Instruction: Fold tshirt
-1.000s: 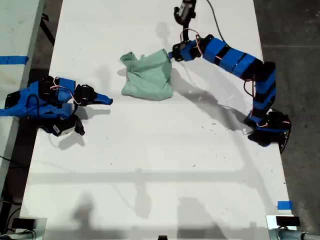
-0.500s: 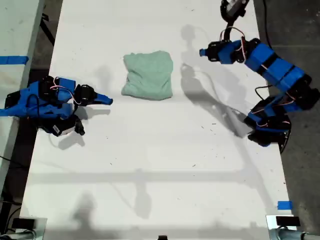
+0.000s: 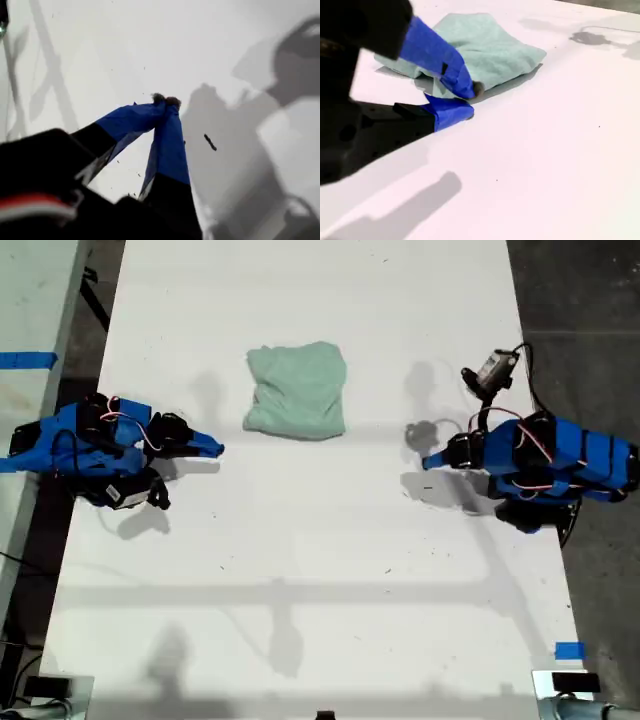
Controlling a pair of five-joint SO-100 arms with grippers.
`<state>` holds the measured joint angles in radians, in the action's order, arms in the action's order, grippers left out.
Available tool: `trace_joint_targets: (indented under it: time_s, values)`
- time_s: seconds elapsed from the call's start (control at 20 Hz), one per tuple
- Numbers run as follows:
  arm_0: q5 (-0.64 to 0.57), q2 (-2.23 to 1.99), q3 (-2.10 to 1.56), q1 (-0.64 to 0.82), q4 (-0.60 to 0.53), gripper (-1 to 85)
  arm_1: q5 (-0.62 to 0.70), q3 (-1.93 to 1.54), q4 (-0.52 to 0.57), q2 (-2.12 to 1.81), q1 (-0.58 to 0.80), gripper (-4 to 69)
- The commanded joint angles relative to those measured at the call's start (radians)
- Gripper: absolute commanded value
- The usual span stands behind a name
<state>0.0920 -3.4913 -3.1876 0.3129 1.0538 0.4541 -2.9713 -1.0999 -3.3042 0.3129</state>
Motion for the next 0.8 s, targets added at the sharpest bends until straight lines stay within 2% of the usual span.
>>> trace_joint_targets:
  time_s: [0.0,0.05,0.1,0.15,0.2,0.25,0.35,0.4,0.75]
  values:
    - [0.012,-0.109,-0.005,-0.035,0.000,8.4,-0.202,-0.095,-0.166,-0.175,-0.071,-1.2]
    - [0.012,-0.109,-0.003,-0.035,0.000,9.5,-0.256,-0.094,-0.167,-0.146,-0.095,-0.9]
    - [0.012,-0.109,-0.003,-0.034,0.000,10.2,-0.305,-0.094,-0.167,-0.147,-0.110,2.9]
    - [0.012,-0.109,-0.003,-0.034,0.000,10.9,-0.319,-0.095,-0.164,-0.172,-0.133,6.6]
    - [0.012,-0.109,-0.003,-0.034,0.000,11.2,-0.282,-0.097,-0.160,-0.181,-0.133,6.6]
    - [0.012,-0.109,-0.003,-0.032,0.000,11.2,-0.156,-0.097,-0.160,-0.181,-0.132,6.7]
    - [0.012,-0.109,-0.003,-0.032,0.000,11.3,0.304,-0.097,-0.161,-0.181,-0.133,6.5]
    - [0.012,-0.109,-0.003,-0.032,0.000,11.3,0.387,-0.091,-0.173,-0.181,-0.133,5.7]
    - [0.012,-0.109,-0.003,-0.032,0.000,11.4,0.377,-0.091,-0.175,-0.181,-0.133,4.5]
